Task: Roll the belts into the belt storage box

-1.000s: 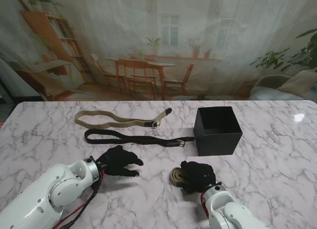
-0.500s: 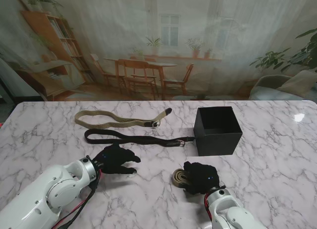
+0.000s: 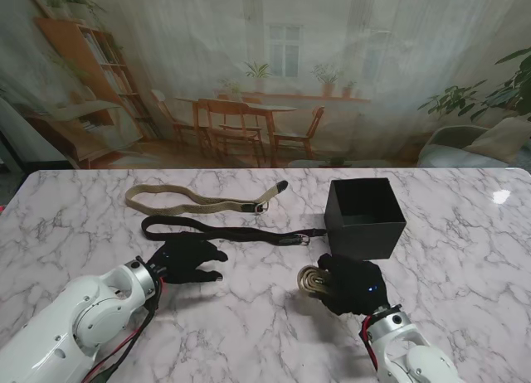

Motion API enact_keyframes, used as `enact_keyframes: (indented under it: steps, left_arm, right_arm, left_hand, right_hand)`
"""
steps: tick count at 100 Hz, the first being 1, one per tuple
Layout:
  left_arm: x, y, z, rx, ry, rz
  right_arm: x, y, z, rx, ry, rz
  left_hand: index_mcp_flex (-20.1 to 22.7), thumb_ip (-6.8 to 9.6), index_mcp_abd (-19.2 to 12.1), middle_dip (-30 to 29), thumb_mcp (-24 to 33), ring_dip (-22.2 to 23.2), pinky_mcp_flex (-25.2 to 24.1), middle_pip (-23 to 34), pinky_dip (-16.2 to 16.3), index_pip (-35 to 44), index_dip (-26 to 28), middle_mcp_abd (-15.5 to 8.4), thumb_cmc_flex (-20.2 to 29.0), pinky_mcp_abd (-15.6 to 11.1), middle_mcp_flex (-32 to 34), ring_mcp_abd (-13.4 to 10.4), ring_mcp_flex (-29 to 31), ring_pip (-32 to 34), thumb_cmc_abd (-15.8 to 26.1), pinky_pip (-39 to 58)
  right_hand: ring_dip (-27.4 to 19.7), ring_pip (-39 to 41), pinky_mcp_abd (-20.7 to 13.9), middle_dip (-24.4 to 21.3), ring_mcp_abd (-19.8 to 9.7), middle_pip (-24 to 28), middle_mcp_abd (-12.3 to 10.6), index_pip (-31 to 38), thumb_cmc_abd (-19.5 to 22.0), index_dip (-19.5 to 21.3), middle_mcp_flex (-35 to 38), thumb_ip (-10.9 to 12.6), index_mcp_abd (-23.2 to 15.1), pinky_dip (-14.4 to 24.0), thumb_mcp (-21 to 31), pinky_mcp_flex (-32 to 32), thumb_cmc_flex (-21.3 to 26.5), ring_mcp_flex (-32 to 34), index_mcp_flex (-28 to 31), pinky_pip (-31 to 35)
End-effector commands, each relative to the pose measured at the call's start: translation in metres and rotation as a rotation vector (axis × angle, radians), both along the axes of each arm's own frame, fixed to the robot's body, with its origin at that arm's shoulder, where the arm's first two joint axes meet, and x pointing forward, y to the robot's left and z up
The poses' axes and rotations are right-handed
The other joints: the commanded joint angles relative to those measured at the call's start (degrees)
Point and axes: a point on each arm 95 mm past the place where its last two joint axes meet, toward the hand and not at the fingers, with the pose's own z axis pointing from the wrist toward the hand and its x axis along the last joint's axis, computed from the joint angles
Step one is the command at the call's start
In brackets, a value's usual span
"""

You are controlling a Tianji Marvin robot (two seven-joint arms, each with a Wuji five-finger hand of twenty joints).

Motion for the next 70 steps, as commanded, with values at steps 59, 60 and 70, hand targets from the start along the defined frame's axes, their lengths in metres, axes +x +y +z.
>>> enact_keyframes:
  steps: [59,60,70]
  left_arm:
    - [0.003,0.032,-0.001,0.014,-0.111,0.108]
    - [0.002,0.032,-0.001,0.014,-0.112,0.109]
    - [0.002,0.033,-0.001,0.016,-0.121,0.113]
  right_arm:
    - [0.095,-0.068,0.121,-0.224,-0.311,-0.014]
    - [0.097,-0.069,0.122,-0.230,-0.313,-0.013]
    - [0.112,-0.073,0.129,-0.274,-0.305,-0.020]
  left_hand:
    - [0.01,-0.72,-1.06,-9.16,-1.64,-12.21,-6.00,-9.54,-9.76,1.44,3.19,0.10,-2.18,3.90,-8.17,0.36,-7.49,-9.92,2.48,-18.50]
    - [0.02,-0.72,-1.10,-9.20,-1.65,-12.24,-6.06,-9.56,-9.79,1.45,3.21,0.08,-2.21,3.91,-8.24,0.34,-7.57,-9.94,2.52,-18.57]
    - [0.02,-0.74,-1.22,-9.40,-1.73,-12.39,-6.60,-9.56,-10.01,1.51,3.35,0.10,-2.40,4.20,-8.56,0.16,-7.79,-9.77,2.50,-19.23]
  right_hand:
    - [3.93,15.09,-4.21,2.75,-7.13,4.04,-5.27,8.14,5.24,0.28,2.07,2.81,-12.80,0.12,12.80,0.87,13.58,7.45,3.98,1.04]
    - [3.93,15.08,-4.21,2.76,-7.14,4.03,-5.28,8.14,5.25,0.29,2.08,2.81,-12.81,0.12,12.80,0.87,13.59,7.46,3.98,1.03]
    - [3.94,14.98,-4.31,2.85,-7.16,3.94,-5.35,8.13,5.31,0.32,2.12,2.78,-13.05,0.08,12.70,0.86,13.59,7.46,3.94,0.91]
